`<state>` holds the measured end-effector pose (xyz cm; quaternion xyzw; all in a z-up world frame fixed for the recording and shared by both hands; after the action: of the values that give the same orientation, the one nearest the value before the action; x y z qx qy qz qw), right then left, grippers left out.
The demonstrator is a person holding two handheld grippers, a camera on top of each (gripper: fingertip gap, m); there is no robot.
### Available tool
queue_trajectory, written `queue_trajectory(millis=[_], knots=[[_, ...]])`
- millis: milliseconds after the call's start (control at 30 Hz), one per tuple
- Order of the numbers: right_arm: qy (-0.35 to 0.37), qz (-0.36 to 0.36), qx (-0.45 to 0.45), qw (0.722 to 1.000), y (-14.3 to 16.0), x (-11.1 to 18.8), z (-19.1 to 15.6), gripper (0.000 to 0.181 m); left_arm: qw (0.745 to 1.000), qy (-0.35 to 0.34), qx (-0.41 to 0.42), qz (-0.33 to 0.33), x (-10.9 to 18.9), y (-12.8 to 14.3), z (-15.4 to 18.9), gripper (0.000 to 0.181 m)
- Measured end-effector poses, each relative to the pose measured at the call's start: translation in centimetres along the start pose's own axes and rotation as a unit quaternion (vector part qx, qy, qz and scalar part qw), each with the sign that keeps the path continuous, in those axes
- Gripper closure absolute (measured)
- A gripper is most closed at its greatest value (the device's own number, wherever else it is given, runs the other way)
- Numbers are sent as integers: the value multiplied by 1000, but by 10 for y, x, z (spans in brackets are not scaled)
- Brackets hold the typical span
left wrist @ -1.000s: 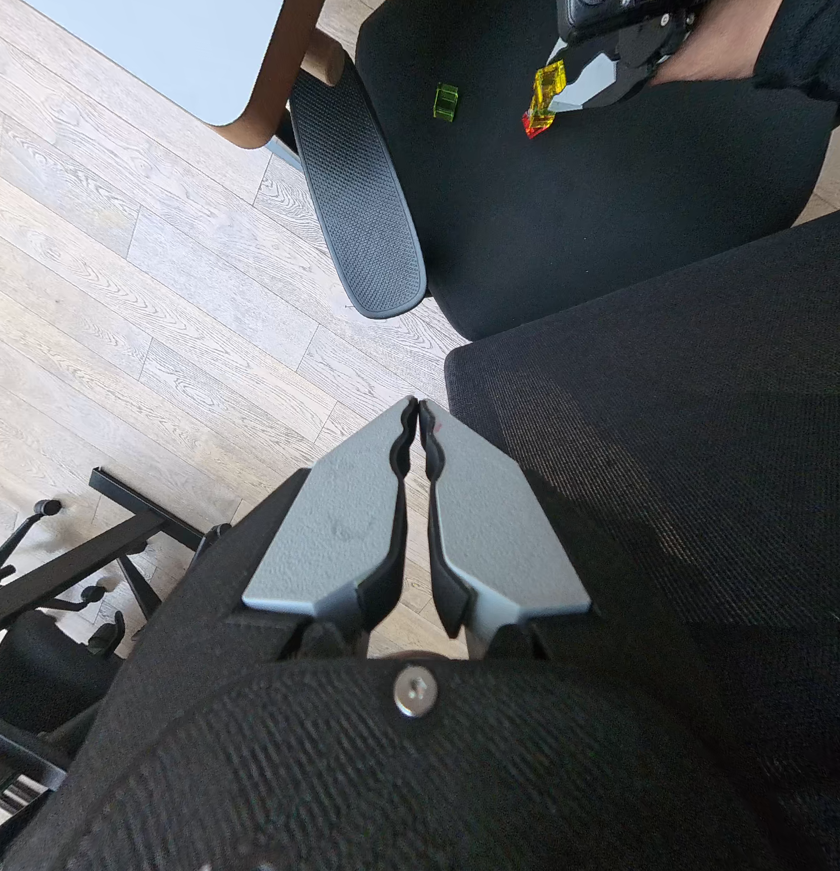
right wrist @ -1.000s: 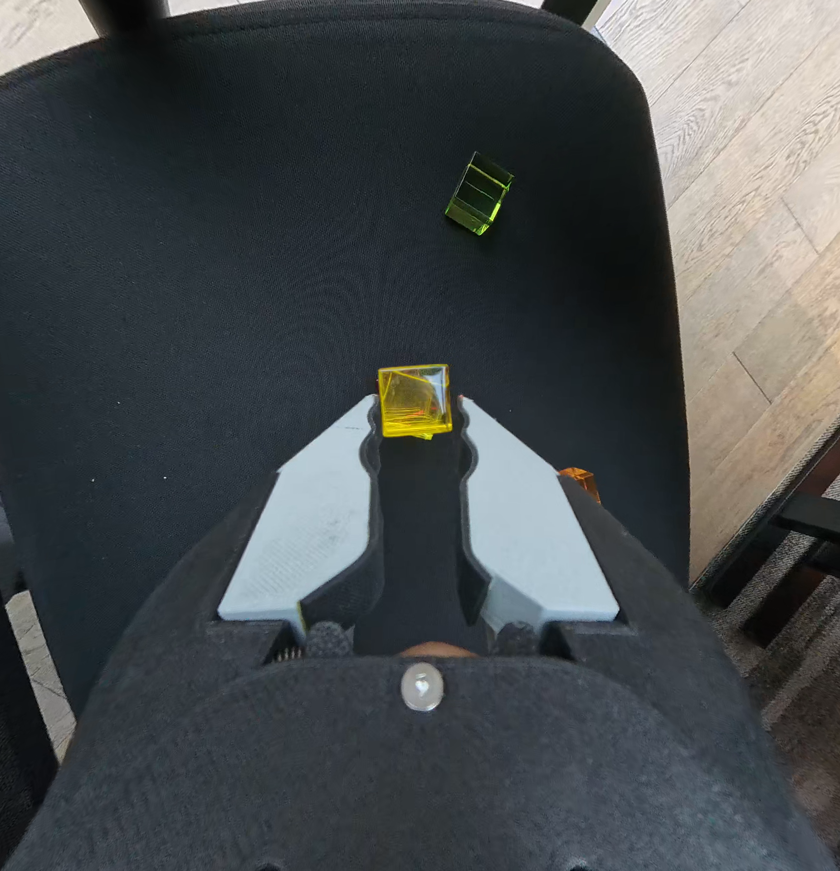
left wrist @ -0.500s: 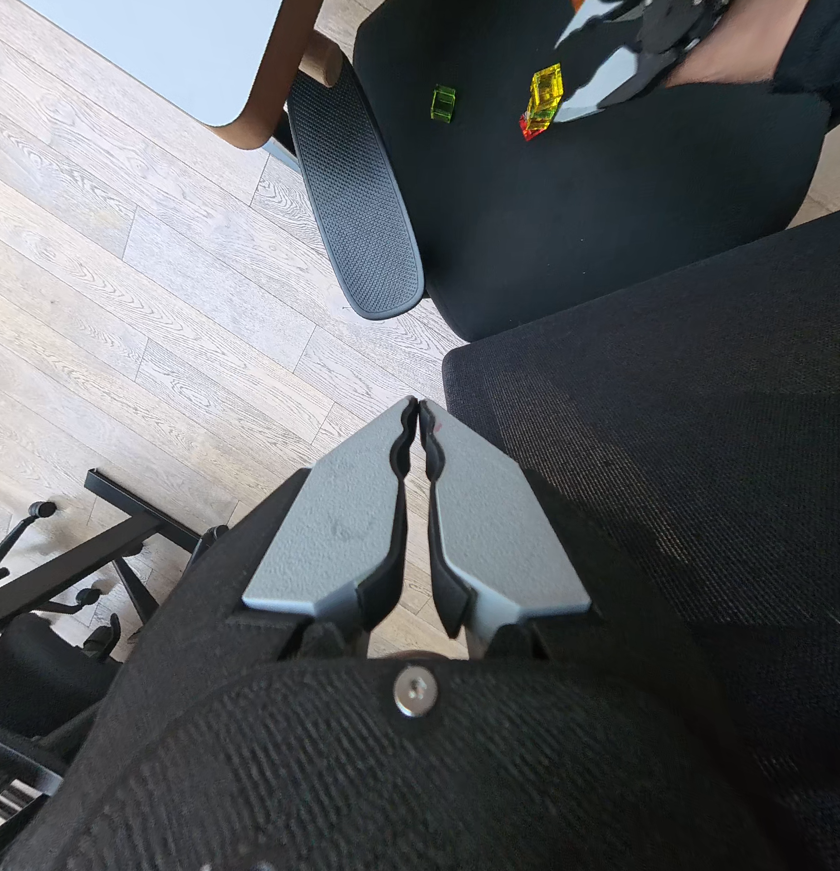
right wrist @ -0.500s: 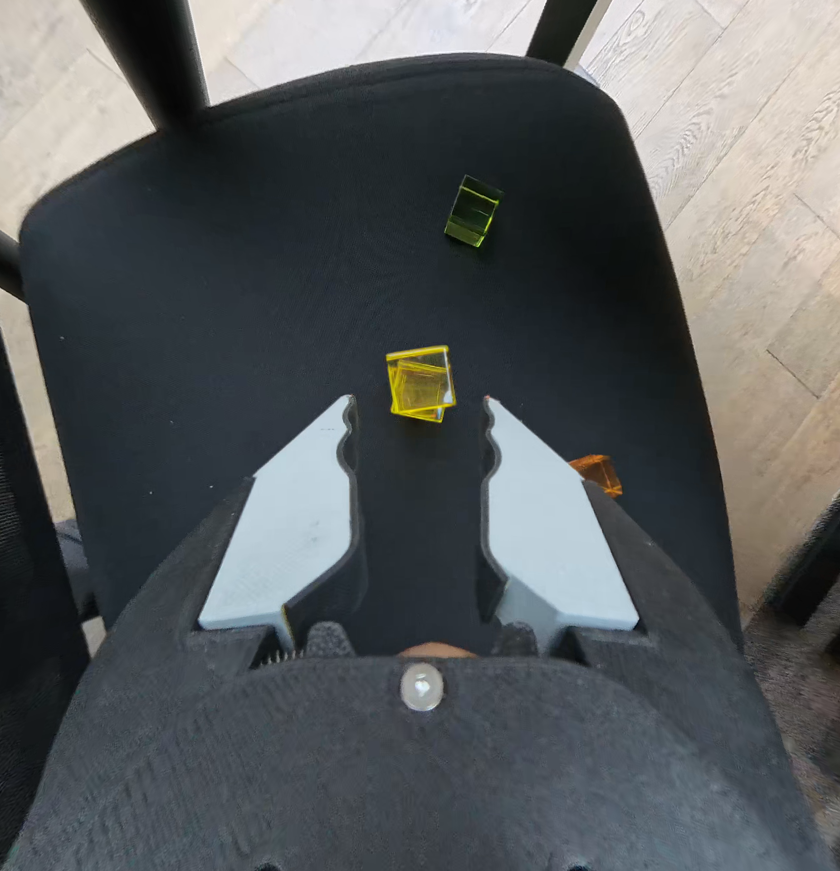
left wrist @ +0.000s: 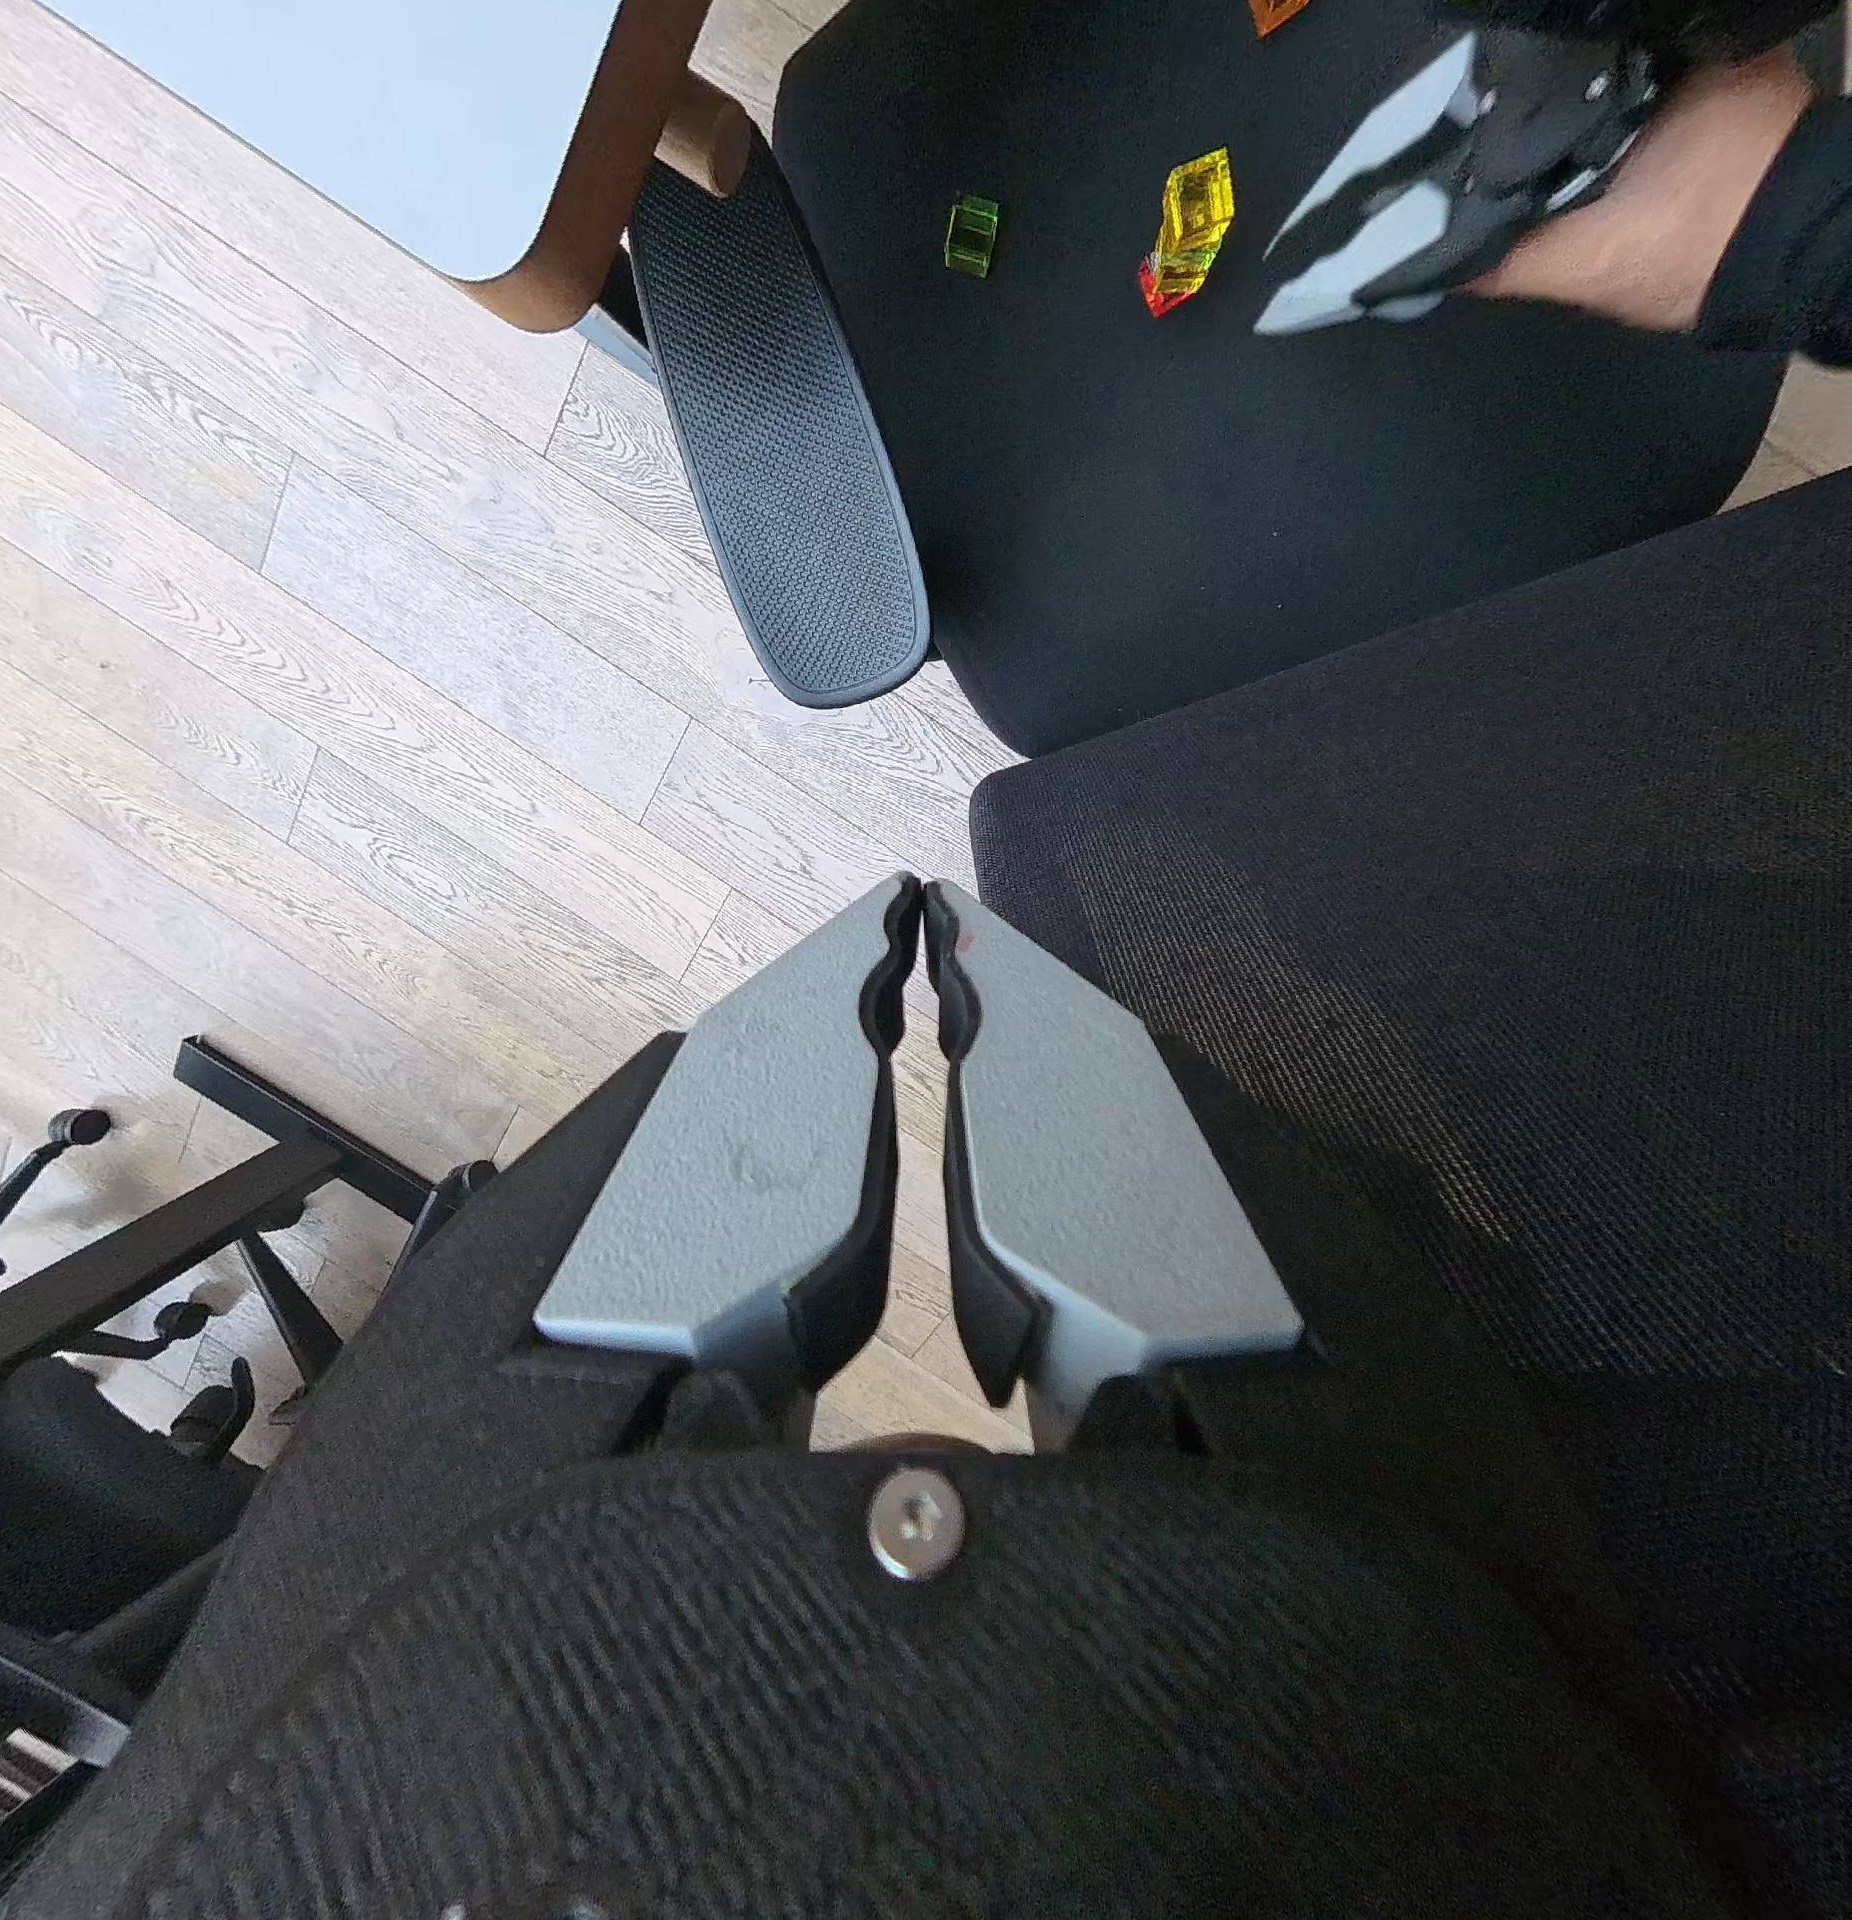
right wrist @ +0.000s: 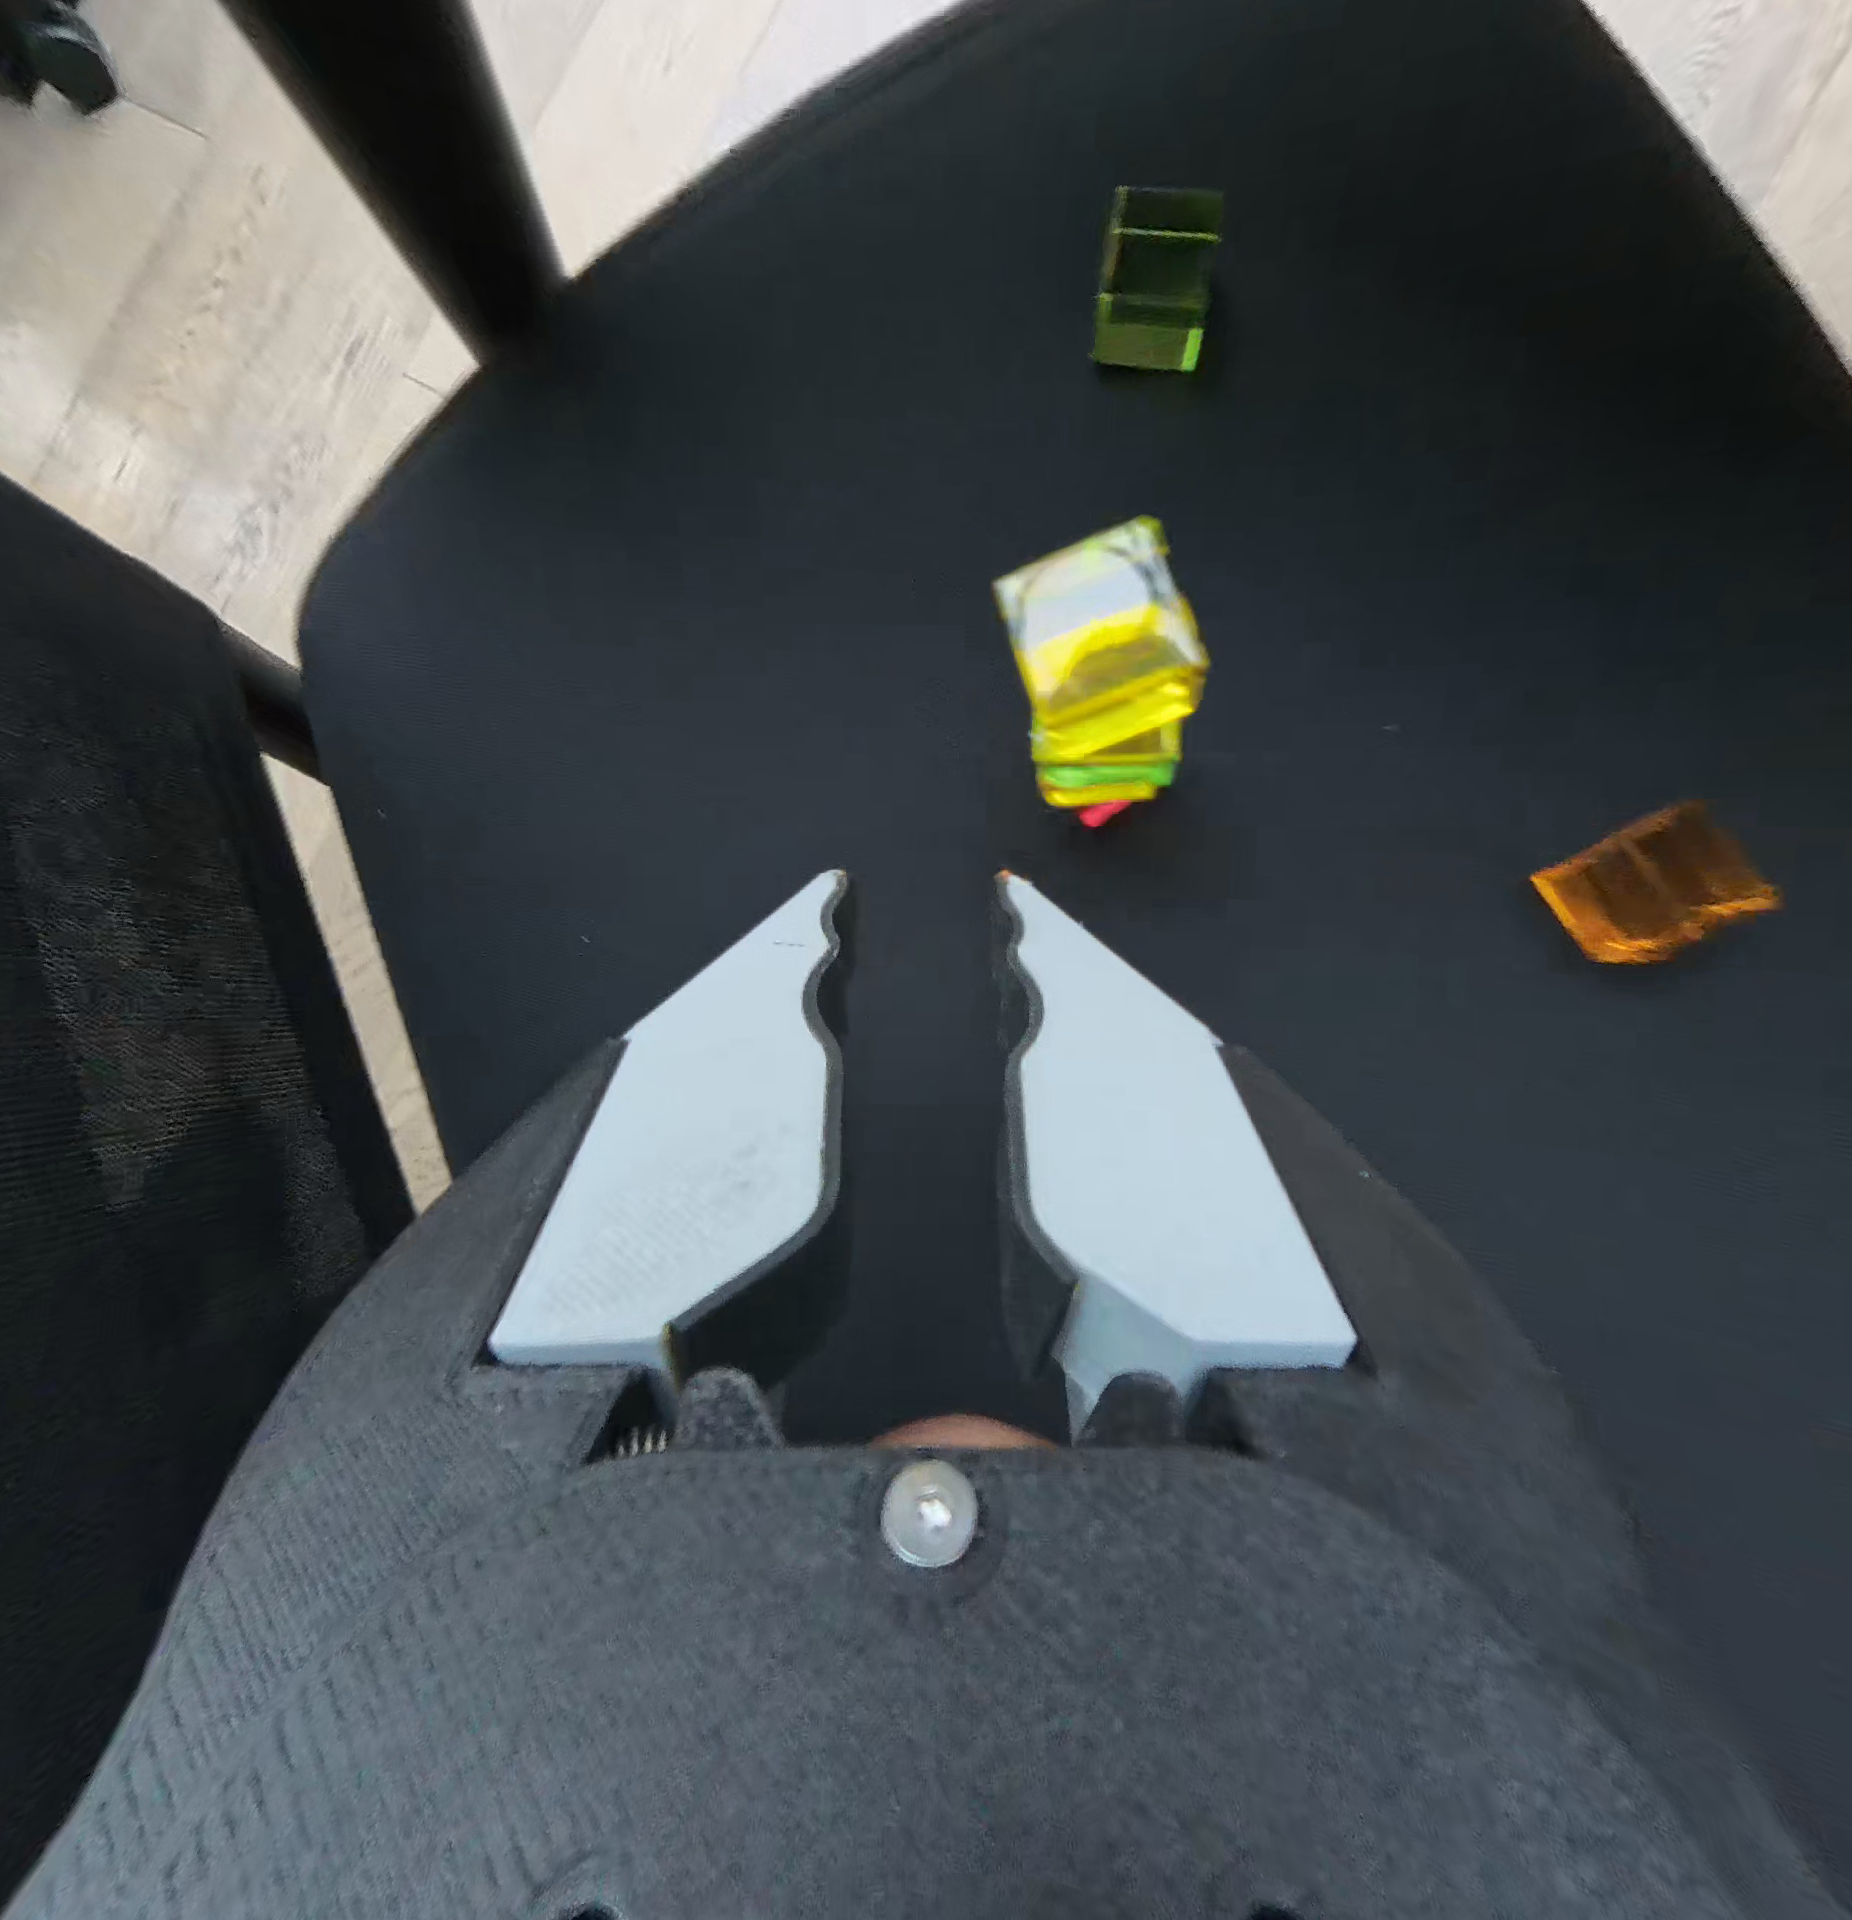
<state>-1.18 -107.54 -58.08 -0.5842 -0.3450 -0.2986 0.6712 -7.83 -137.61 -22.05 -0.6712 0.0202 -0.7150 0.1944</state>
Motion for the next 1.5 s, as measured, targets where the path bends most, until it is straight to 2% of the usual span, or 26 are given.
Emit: queue_trajectory(millis=[67,133,233,400,567,733,967,1100,1233,1400,1500], knots=[[-9,11,0,1000,-4,-6,-19,155,1000,1,1,1,0,0,0,181],[14,24,26,999,-10,-13,-35,157,1000,2,1,0,0,0,0,181],[43,33,70,996,-13,-27,-48,172,1000,1,0,-1,0,0,0,181],[29,16,72,997,-12,-51,-54,173,1000,1,4,5,1,0,0,181],[54,27,64,996,-22,-60,-52,177,1000,3,3,5,1,0,0,181],[101,21,25,994,-20,-63,-26,181,1000,5,5,8,1,0,0,181],[119,4,-11,993,-6,-57,3,181,1000,10,6,11,1,0,0,181],[110,-4,0,994,4,-46,6,174,1000,11,6,12,1,0,0,181],[101,8,-18,995,11,-23,19,162,1000,12,6,13,1,0,0,181],[151,25,-60,986,10,7,59,152,1000,13,7,15,1,-1,0,181],[200,14,-103,974,7,10,95,151,1000,13,6,15,1,-1,0,181]])
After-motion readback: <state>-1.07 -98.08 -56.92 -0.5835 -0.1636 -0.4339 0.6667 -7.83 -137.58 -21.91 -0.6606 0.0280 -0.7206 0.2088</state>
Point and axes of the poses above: each gripper's, where its closed fingertips meet, x back along the fingers, y out of its underside, z = x × y across the jaws, the point moved 10 cm from there along x, back along the fingers, and after that the axes turned 15 degrees about y, right-handed, at the moved point
